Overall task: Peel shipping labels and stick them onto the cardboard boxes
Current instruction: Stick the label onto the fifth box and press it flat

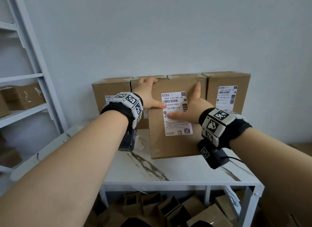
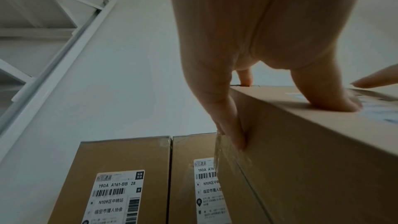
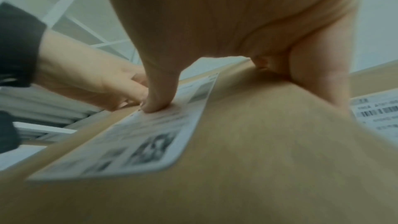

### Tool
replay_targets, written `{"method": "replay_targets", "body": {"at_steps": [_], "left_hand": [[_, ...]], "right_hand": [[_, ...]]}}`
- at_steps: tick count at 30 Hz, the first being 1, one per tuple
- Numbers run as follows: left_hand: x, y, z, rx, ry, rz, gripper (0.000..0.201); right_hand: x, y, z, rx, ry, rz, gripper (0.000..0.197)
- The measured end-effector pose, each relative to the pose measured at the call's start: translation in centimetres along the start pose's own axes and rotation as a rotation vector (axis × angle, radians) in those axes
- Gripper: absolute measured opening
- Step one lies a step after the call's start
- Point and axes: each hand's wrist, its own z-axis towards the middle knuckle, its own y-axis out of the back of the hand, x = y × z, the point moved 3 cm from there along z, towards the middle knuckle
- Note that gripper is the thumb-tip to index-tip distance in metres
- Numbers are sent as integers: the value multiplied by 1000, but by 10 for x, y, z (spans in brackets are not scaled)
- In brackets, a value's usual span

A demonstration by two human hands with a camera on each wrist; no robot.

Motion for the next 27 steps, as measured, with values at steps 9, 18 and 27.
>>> {"method": "replay_targets", "body": {"at_steps": [9,18,27], "left_hand": [[2,4,2,-64,10,-23,74],[-1,6,6,-169,32,-75,50],[-2,3,4,-181,26,-69,56]], "right_hand": [[4,21,25,-111,-64,-50,92],[8,35,35,-171,-24,-75,50],[7,30,27,-124,-49,40,60]]}}
